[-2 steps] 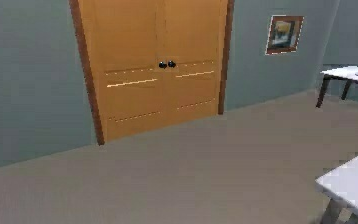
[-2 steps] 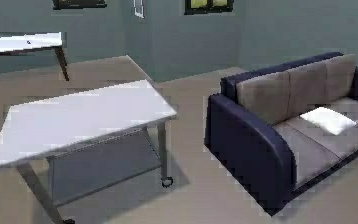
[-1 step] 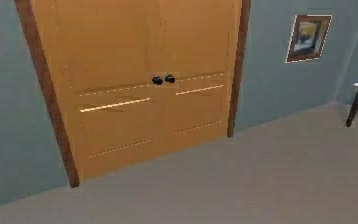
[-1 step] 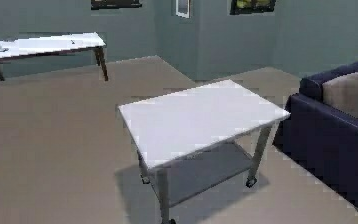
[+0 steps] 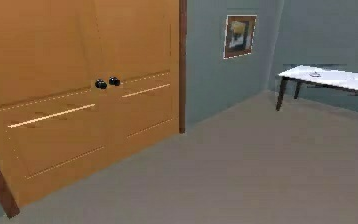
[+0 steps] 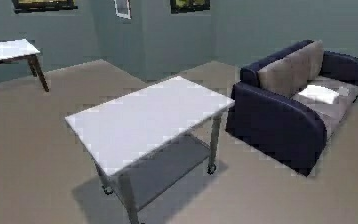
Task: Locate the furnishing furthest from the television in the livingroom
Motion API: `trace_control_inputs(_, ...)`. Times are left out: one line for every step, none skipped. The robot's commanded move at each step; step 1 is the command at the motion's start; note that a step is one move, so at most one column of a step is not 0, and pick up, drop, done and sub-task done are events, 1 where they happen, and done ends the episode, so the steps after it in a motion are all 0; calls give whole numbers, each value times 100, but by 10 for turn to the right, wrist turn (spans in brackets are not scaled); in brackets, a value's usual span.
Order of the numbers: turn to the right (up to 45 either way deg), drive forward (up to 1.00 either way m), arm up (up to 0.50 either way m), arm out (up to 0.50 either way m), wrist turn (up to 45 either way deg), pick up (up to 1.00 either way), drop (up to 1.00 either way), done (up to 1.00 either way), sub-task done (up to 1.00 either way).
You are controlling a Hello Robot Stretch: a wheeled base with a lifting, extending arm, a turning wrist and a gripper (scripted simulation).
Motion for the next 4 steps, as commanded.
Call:
trace_control_inputs(0,45,0,0,0,0,0,0,0)
trace_control_inputs(450,0,0,0,0,0,0,0,0)
trace_control_inputs(0,100,0,0,0,0,0,0,0)
trace_control_inputs(0,15,0,0,0,0,0,0,0)
